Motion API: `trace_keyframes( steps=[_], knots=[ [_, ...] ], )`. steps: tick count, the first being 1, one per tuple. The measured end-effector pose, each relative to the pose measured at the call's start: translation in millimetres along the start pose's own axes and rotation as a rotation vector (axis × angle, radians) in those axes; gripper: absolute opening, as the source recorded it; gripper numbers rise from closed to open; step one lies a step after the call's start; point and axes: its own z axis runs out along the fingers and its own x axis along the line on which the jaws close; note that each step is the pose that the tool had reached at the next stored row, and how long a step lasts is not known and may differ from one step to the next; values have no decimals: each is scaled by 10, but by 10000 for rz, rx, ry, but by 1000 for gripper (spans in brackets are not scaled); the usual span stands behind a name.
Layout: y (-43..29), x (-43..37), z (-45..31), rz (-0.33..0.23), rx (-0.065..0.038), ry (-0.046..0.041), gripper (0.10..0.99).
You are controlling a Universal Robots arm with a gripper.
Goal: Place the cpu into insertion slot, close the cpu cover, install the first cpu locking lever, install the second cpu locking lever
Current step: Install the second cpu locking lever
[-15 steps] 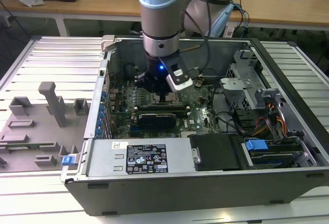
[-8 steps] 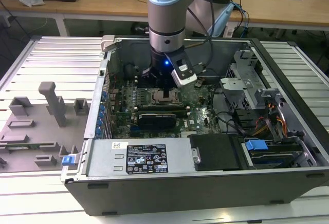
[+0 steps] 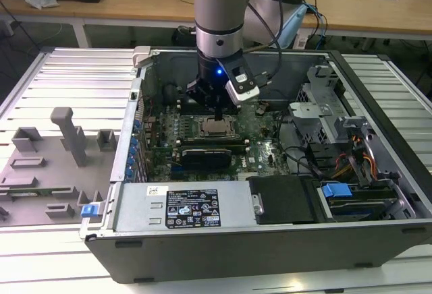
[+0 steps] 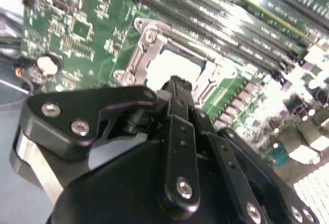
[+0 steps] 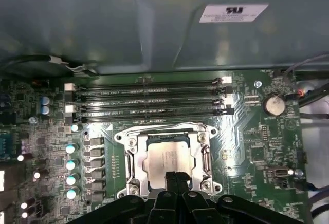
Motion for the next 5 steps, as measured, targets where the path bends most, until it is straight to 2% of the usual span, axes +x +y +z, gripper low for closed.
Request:
trace_keyframes(
  steps=[5],
  knots=[
    [0,1,-1,1,8,1,106]
  ],
)
